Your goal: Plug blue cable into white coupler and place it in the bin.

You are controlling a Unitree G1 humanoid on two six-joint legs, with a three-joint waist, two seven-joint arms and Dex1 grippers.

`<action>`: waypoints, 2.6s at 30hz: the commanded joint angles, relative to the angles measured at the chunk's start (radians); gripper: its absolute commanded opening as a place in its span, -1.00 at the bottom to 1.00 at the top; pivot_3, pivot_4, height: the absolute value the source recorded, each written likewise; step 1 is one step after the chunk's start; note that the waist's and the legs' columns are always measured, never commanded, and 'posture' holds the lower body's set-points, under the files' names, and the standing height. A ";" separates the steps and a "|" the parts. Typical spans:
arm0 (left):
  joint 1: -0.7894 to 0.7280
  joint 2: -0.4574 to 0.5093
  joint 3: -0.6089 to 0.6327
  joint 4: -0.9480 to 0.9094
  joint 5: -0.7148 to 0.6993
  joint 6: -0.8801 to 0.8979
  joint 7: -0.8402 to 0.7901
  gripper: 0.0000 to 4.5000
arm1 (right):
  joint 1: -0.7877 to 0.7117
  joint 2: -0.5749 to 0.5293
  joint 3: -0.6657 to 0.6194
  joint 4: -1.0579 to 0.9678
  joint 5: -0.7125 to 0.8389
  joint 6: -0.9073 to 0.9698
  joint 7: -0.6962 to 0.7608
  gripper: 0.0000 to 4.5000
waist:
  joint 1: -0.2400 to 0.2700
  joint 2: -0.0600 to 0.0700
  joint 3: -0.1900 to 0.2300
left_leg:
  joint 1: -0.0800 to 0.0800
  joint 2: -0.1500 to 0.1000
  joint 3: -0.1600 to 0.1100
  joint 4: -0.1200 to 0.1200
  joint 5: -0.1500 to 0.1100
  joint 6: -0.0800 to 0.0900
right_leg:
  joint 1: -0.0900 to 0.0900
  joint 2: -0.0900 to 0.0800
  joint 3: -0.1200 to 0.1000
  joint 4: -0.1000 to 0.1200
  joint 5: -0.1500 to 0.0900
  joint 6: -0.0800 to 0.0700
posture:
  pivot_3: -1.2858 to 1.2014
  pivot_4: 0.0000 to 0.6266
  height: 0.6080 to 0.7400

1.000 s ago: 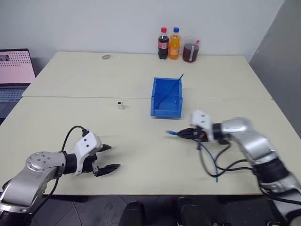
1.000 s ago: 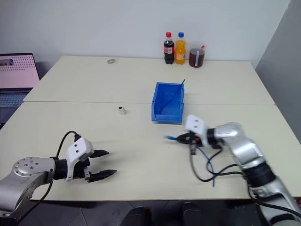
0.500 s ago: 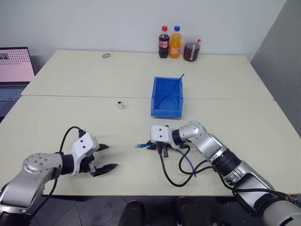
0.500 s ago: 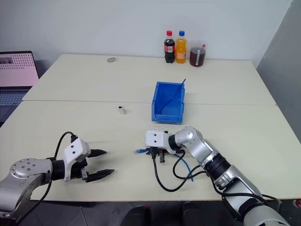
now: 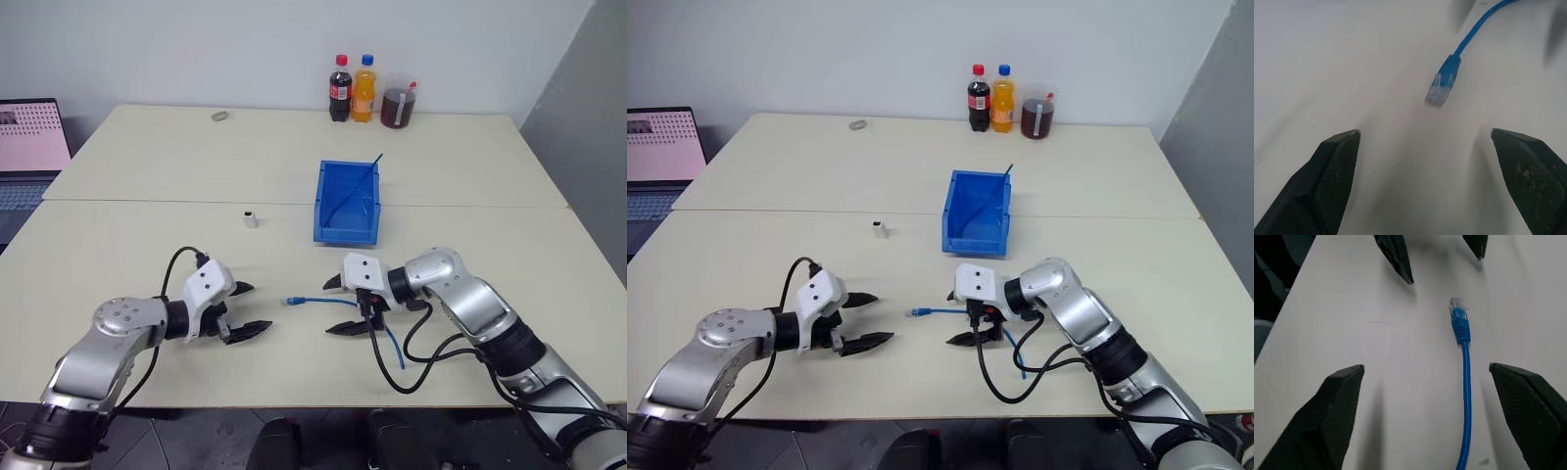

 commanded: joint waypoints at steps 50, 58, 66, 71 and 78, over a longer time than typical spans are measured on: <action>-0.143 -0.212 0.104 -0.216 -0.338 0.281 0.043 -0.89 | 0.377 0.114 -0.483 -0.474 0.597 0.439 -0.468 1.00 | -0.002 -0.001 -0.001 | 0.002 0.000 -0.002 0.001 0.000 0.000 | 0.005 0.000 0.002 -0.001 -0.002 0.006 | 0.03 -0.52 1.00; -0.138 -0.222 0.159 -0.219 -0.473 0.346 0.060 -0.89 | 0.300 0.256 -0.571 -0.379 0.766 0.514 -0.602 1.00 | -0.002 -0.001 -0.001 | 0.002 -0.001 -0.002 0.001 0.000 0.000 | 0.005 0.000 0.002 -0.001 -0.002 0.006 | 0.03 -0.52 1.00; -0.130 -0.217 0.163 -0.216 -0.522 0.353 0.072 -0.89 | 0.254 0.298 -0.542 -0.336 0.826 0.518 -0.656 1.00 | -0.002 -0.001 -0.001 | 0.002 -0.001 -0.002 0.001 0.000 0.000 | 0.005 0.000 0.002 -0.001 -0.002 0.006 | 0.03 -0.52 1.00; -0.124 -0.213 0.158 -0.221 -0.528 0.352 0.071 -0.89 | 0.230 0.314 -0.526 -0.308 0.839 0.505 -0.669 1.00 | -0.002 -0.001 -0.001 | 0.002 -0.001 -0.002 0.001 0.000 0.000 | 0.005 0.000 0.002 -0.001 -0.002 0.006 | 0.03 -0.52 1.00; -0.126 -0.211 0.153 -0.222 -0.532 0.350 0.074 -0.89 | 0.205 0.327 -0.507 -0.280 0.856 0.496 -0.669 1.00 | -0.002 -0.001 -0.001 | 0.002 0.000 -0.002 0.000 0.000 0.000 | 0.005 0.000 0.003 -0.001 -0.002 0.006 | 0.03 -0.52 1.00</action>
